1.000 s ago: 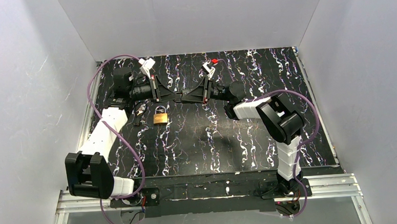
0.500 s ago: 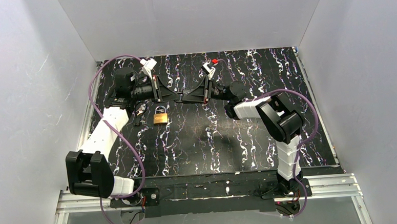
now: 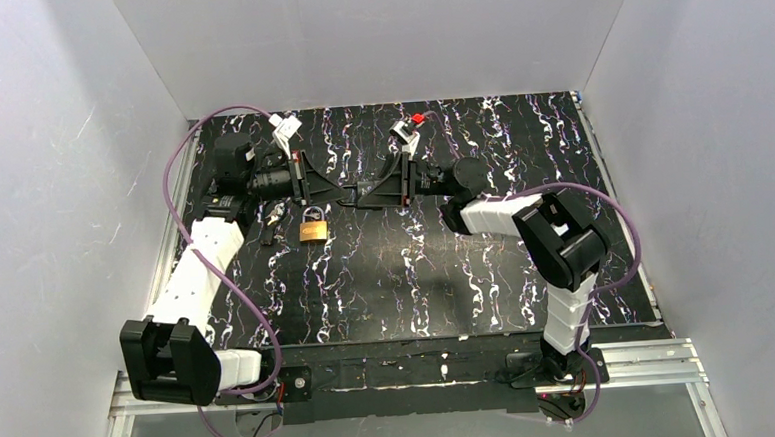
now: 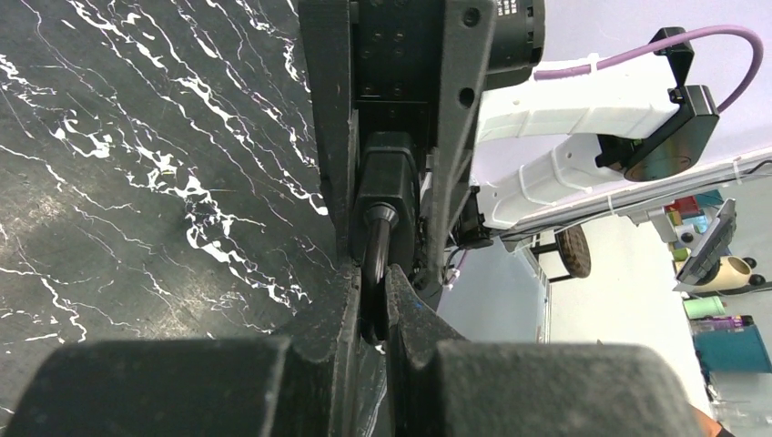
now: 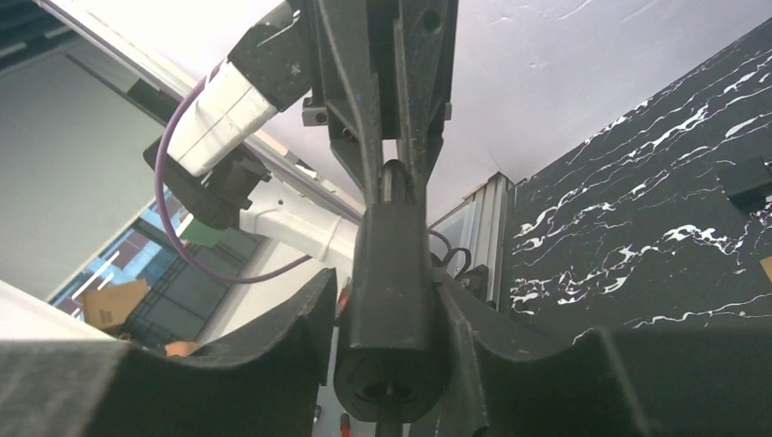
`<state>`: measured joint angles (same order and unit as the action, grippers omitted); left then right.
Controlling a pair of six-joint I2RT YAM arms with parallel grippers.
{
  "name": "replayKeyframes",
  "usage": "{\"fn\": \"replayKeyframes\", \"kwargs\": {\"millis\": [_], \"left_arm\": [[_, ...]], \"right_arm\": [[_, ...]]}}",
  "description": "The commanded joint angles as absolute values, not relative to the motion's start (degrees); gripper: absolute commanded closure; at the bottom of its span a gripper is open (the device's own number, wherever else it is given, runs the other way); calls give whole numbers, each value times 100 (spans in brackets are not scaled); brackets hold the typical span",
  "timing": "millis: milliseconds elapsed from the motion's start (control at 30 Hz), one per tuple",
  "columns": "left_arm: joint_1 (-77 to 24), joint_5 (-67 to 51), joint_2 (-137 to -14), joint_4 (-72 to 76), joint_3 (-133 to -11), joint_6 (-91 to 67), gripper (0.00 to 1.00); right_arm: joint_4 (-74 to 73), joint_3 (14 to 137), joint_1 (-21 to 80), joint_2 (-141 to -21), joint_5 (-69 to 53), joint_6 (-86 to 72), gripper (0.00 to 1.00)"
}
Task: Lock with the key
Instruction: Lock the lock.
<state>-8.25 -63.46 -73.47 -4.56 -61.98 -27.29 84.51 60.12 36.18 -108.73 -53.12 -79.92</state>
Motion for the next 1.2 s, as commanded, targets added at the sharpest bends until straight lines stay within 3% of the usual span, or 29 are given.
{"fn": "replayKeyframes", "kwargs": {"millis": [0, 133, 400, 600, 1000, 1167], "left_arm": [[-738, -6673, -7157, -329, -6524, -2662, 100], [-738, -6852, -7133, -818, -6742, -2274, 100], [-738, -7175, -7014, -835, -6489, -2159, 100], [-738, -7222, -7001, -852, -6481, -2128, 100], [-734, -7216, -7070, -919, -6518, -2095, 100], [-740, -7216, -7060, -953, -6533, -2085, 100]], "right_arm": [[8903, 6049, 3552, -10446, -5718, -7846, 47], [8731, 5992, 3310, -10261, -5938, -7662, 33], [7772, 5683, 3029, -9710, -6502, -6653, 33], [6956, 5580, 2958, -9356, -6647, -6041, 46], [6869, 5340, 2945, -9226, -6706, -5959, 70], [6631, 5300, 2875, -9233, -6669, -5795, 92]]}}
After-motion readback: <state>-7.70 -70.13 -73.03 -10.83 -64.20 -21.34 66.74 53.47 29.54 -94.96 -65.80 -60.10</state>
